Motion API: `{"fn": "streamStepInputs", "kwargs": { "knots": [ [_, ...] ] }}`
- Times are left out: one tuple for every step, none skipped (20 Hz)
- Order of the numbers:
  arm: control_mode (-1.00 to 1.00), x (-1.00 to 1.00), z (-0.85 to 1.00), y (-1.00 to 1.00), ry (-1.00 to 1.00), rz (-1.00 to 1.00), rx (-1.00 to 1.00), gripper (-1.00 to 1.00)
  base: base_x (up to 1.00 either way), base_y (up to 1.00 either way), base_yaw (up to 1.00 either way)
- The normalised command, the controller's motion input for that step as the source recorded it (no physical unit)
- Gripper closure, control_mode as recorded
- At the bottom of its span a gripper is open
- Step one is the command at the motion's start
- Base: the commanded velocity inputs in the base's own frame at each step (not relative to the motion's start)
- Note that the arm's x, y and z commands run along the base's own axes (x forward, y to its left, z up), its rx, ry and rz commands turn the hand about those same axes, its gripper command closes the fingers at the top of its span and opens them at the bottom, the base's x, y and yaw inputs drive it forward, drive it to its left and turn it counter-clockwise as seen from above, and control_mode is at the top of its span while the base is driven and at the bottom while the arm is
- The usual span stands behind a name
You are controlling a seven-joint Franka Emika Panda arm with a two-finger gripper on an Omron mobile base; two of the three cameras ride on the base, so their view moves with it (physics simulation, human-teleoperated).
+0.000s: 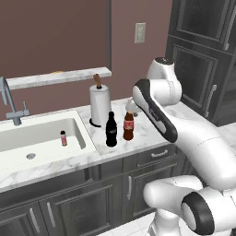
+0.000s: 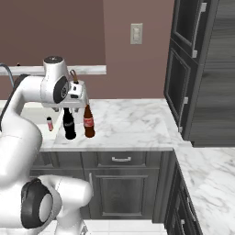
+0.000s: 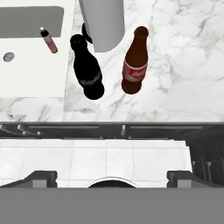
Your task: Place the large bottle from the dining counter next to the other large bottle outside the sink, and place the small bottle from the dining counter next to the other small bottle inside the sink.
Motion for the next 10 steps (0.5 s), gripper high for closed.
{"fn": "streamStepInputs", "kwargs": {
  "knots": [
    [-1.0, -0.69, 0.0, 0.0, 0.0, 0.01, 0.0, -1.0, 0.0, 0.0, 0.0],
    [-1.0, -0.16, 0.0, -0.11, 0.0, 0.01, 0.0, -1.0, 0.0, 0.0, 0.0],
    [-1.0, -0.05, 0.08, -0.15, 0.0, 0.01, 0.0, -1.0, 0.0, 0.0, 0.0],
    [-1.0, -0.15, 0.07, -0.16, 0.0, 0.01, 0.0, -1.0, 0.0, 0.0, 0.0],
    [-1.0, -0.29, 0.01, -0.14, 0.0, 0.01, 0.0, -1.0, 0.0, 0.0, 0.0],
    [-1.0, -0.3, 0.0, -0.18, 0.0, 0.01, 0.0, -1.0, 0.0, 0.0, 0.0],
    [-1.0, -0.29, 0.0, -0.17, 0.01, 0.01, 0.0, -1.0, 0.0, 0.0, 0.0],
    [-1.0, -0.22, 0.0, -0.14, 0.02, 0.01, 0.0, -1.0, 0.0, 0.0, 0.0],
    [-1.0, -0.15, 0.0, -0.09, 0.02, 0.01, 0.0, -1.0, 0.0, 0.0, 0.0],
    [-1.0, -0.09, 0.0, -0.02, 0.01, 0.0, 0.0, -1.0, 0.0, 0.0, 0.0]
  ]
}}
